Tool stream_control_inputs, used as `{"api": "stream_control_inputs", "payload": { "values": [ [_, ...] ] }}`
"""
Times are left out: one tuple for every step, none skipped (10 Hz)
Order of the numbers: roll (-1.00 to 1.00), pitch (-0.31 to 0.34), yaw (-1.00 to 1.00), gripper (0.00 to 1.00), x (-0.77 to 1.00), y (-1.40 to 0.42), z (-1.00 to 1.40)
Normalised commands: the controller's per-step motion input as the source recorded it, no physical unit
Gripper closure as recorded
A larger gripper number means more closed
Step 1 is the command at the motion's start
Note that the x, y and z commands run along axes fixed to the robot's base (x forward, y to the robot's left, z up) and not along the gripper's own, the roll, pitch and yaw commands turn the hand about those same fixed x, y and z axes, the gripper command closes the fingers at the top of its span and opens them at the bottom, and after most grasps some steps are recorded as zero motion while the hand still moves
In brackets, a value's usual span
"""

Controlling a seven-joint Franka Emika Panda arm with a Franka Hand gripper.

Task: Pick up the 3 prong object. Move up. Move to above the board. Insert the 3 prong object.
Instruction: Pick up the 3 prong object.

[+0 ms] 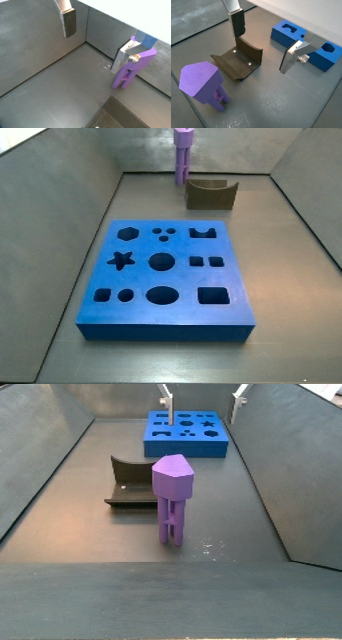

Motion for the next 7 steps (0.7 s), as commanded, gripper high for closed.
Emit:
{"api": "stream_control_inputs", "payload": {
  "values": [
    [0.04,0.063,0.05,0.00,0.04,0.00,0.00],
    [0.01,0.154,0.23,0.00,0.83,0.19,0.01],
    [0.00,0.171,0.08,0.00,0.98,0.27,0.00],
    [0.00,0.170,0.03,0.00,1.00,0.29,0.00],
    [0.00,0.170,0.03,0.00,1.00,0.29,0.00],
    [0.00,0.154,0.03,0.00,1.00,0.29,0.00],
    [0.00,0.119,0.03,0.00,1.00,0.28,0.00]
  ]
}}
